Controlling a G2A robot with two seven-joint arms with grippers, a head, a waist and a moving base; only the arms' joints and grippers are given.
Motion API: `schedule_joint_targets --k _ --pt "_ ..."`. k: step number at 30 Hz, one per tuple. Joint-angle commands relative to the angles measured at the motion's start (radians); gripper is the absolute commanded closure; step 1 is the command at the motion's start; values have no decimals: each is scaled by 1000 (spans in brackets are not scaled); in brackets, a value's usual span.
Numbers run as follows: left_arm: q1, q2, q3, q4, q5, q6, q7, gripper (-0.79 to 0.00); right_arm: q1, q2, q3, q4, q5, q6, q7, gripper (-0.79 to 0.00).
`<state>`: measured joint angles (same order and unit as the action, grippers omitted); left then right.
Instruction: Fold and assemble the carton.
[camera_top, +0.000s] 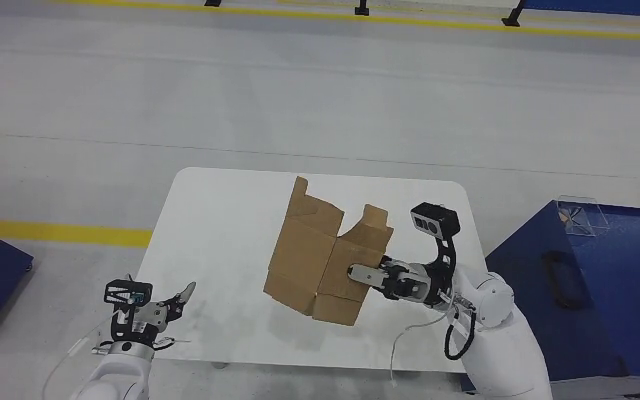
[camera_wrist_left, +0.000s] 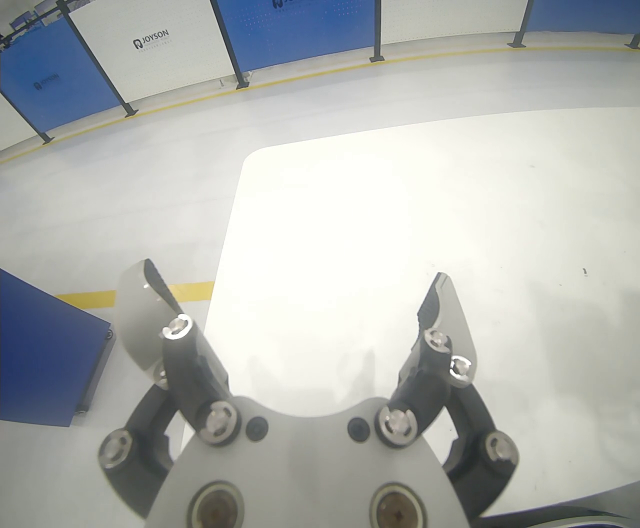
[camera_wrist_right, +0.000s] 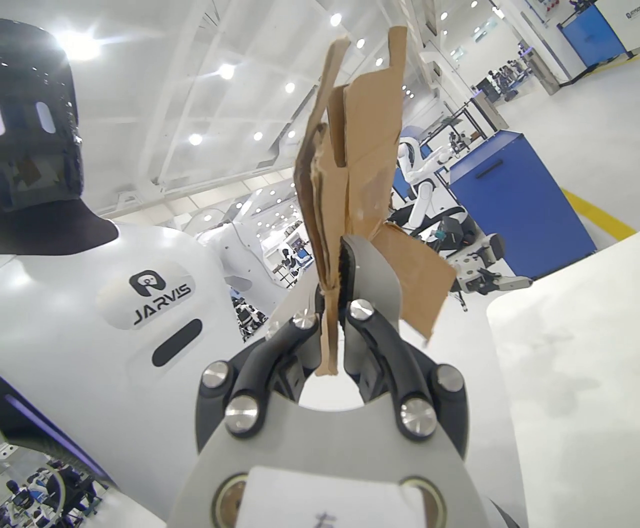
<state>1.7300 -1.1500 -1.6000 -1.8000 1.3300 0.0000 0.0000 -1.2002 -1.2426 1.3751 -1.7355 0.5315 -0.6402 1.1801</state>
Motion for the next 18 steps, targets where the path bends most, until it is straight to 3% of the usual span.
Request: schedule_joint_targets --k 1,7,11,15,18 --pt "0 0 0 0 0 0 0 -785 0 0 0 0 -1 0 0 0" --pt "0 0 0 0 0 0 0 -785 1 1 10 -6 -32 -8 -11 0" --pt "0 0 0 0 0 0 0 -785 -16 13 91 -155 -368 -158 -158 0" --pt "0 0 0 0 0 0 0 -785 -73 22 193 -324 -630 -372 -376 0" --pt "0 0 0 0 0 0 0 -785 -91 25 281 -477 -787 -372 -444 0"
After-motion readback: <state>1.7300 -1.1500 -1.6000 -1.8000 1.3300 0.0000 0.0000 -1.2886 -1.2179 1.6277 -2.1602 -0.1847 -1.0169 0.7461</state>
